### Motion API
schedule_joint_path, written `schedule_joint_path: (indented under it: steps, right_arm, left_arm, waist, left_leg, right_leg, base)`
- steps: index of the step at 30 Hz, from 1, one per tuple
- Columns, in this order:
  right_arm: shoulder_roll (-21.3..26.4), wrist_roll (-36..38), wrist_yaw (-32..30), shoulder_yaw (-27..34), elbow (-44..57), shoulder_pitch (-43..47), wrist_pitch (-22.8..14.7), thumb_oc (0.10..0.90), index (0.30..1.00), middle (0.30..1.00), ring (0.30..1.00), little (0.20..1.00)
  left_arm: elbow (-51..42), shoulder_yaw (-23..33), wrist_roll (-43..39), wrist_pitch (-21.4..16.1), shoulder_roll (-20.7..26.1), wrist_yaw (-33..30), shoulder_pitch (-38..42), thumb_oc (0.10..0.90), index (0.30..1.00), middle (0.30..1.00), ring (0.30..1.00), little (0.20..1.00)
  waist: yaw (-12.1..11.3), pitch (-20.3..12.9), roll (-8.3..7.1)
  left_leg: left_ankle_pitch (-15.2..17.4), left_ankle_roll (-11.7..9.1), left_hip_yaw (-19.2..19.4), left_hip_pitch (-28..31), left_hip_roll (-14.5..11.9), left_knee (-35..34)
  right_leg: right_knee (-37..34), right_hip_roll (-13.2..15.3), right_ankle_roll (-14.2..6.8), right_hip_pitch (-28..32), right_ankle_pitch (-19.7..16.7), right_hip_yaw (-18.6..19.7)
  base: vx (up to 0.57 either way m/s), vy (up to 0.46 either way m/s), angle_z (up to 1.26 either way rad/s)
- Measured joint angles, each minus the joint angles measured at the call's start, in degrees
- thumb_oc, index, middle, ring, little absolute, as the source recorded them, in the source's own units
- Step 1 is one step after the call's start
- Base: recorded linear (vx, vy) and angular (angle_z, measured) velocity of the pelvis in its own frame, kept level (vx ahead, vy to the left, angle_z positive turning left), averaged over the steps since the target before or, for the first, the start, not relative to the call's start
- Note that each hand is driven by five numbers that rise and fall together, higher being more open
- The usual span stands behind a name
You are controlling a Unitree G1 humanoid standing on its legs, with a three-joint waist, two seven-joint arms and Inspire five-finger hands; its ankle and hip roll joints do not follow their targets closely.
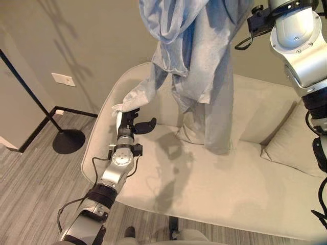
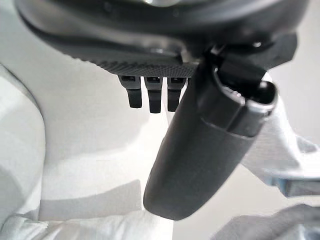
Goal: Hang the clothes on the sofa on the clothes rack.
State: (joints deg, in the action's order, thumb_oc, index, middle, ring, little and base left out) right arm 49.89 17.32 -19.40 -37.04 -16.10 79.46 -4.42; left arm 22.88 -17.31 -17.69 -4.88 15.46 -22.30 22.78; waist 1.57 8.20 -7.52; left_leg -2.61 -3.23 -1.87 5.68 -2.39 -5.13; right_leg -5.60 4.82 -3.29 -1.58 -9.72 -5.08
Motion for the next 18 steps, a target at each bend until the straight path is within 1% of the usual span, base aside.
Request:
schedule_joint_path:
  steps: [10,14,16,18]
  right_arm:
    - [-0.14,1.24,0.69,-0.24,1.12,0.01,-0.18,0.400,0.300,0.300,0.300,0.300]
    - [-0.57,3.67,0.73,-0.25,1.04,0.00,-0.26,0.400,0.300,0.300,0.300,0.300]
    - [-1.33,3.78,0.72,-0.27,1.10,0.00,-0.26,0.400,0.300,0.300,0.300,0.300]
    - [-3.10,3.78,0.72,-0.57,1.32,0.00,-0.26,0.400,0.300,0.300,0.300,0.300]
  left_arm:
    - [-0.03,-0.48,-0.07,0.00,-0.05,0.45,0.00,0.800,0.900,0.900,0.900,0.900]
    - [-0.04,-2.28,-2.54,-0.01,-1.07,1.29,0.00,0.800,0.900,0.900,0.900,0.900]
    - [0.01,-2.90,-3.15,-0.01,-2.04,1.52,0.07,0.800,0.900,0.900,0.900,0.900]
    - [0.08,-4.06,-4.75,0.00,-2.22,1.95,0.13,0.800,0.900,0.900,0.900,0.900]
  waist:
    - [0.19,-0.14,0.06]
    - [0.15,-0.45,0.59]
    - [0.50,-0.49,0.66]
    - [0.68,-0.54,0.76]
  left_leg:
    - [0.21,-0.15,0.21,0.91,-0.13,0.00]
    - [0.24,-0.17,0.35,0.96,-0.21,-0.01]
    - [0.26,-0.21,0.40,1.01,-0.28,0.00]
    - [0.34,-0.28,0.92,1.28,-0.38,-0.01]
  right_leg:
    - [0.00,-0.12,-0.06,0.79,0.21,0.12]
    - [0.00,-0.23,0.01,0.80,0.20,0.23]
    - [0.00,-0.36,0.14,0.80,0.10,0.30]
    - [0.01,-0.54,0.14,0.82,0.09,0.80]
  base:
    - [0.00,-0.004,0.00]
    - [0.00,0.000,0.00]
    - [0.00,-0.004,-0.02]
    - [-0.01,-0.006,-0.11]
